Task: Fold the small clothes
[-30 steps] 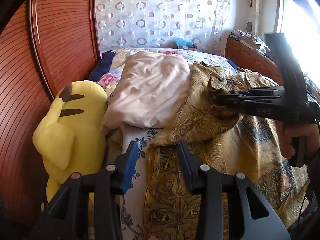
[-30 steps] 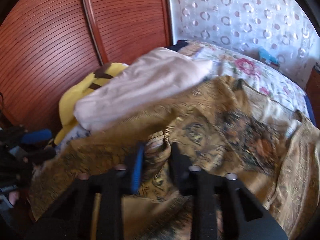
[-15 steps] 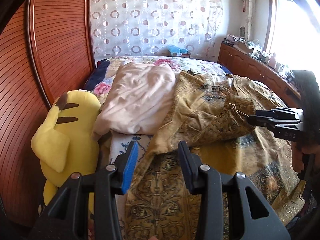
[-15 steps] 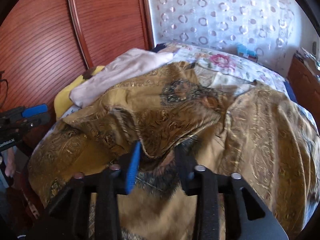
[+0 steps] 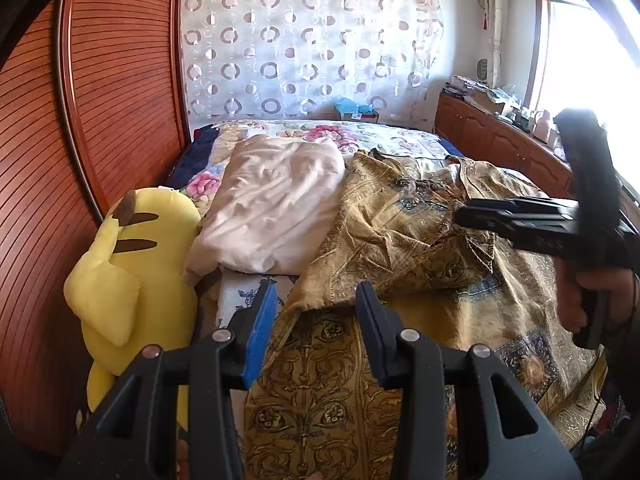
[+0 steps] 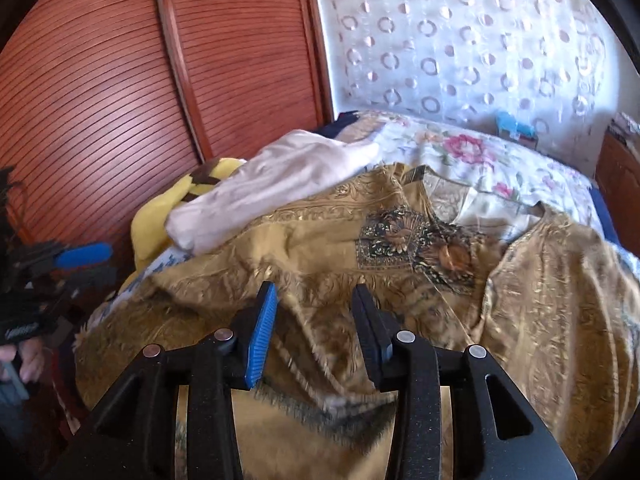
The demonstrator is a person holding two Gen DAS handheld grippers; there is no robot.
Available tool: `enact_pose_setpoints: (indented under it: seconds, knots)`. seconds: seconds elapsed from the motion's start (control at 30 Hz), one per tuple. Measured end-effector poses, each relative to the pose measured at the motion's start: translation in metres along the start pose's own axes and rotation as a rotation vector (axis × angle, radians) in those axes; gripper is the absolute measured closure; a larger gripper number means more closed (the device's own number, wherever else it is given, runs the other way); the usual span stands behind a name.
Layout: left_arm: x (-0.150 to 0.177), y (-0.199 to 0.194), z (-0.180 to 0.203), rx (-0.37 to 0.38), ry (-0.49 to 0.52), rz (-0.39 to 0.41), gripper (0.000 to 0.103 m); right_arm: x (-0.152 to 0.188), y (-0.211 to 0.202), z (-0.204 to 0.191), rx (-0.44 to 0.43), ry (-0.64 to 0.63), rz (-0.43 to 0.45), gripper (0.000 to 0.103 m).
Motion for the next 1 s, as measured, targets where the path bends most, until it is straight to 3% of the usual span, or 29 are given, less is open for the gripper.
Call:
enact_pose_setpoints:
  seconds: [0.13, 0.23, 0.33, 0.5, 0.77, 0.83, 1.0]
  knots:
    - [0.002, 0.0, 0.0, -0.004, 0.0, -0.005, 0.064, -0.007, 0.022, 0.01, -0.014, 0.058, -0.036, 0.064]
    - [0.003, 0.0, 0.0, -0.004, -0.001, -0.005, 0.064, -0.002, 0.035, 0.01, -0.058, 0.074, -0.112, 0.064]
    - [0.005, 0.001, -0.001, -0.006, -0.003, -0.006, 0.064, 0.01, 0.03, 0.002, -0.119, 0.063, -0.148, 0.064]
    - [0.003, 0.006, -0.002, -0.003, -0.014, -0.008, 0.064, 0.036, 0.012, -0.015, -0.143, 0.017, -0.18, 0.064]
    - [-0.004, 0.032, 0.003, -0.005, 0.017, -0.054, 0.064, 0.05, -0.01, -0.01, -0.009, -0.075, -0.123, 0.063]
    - [-0.003, 0.04, 0.002, -0.014, 0.025, -0.076, 0.064, 0.046, -0.015, 0.002, 0.013, -0.058, -0.105, 0.052]
    - [0.004, 0.058, 0.004, -0.002, 0.027, -0.126, 0.064, 0.043, -0.018, 0.031, 0.069, -0.036, -0.103, 0.052]
Point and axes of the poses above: each gripper's, at about its wrist camera, not at the fingertips, and y roughly the way its jaws point, z to its right, x to its underside, the point moved 4 cm from there along y, roughly the way its jaws point, and after that the axes turned 2 degrees about z, right-handed, at the moved point
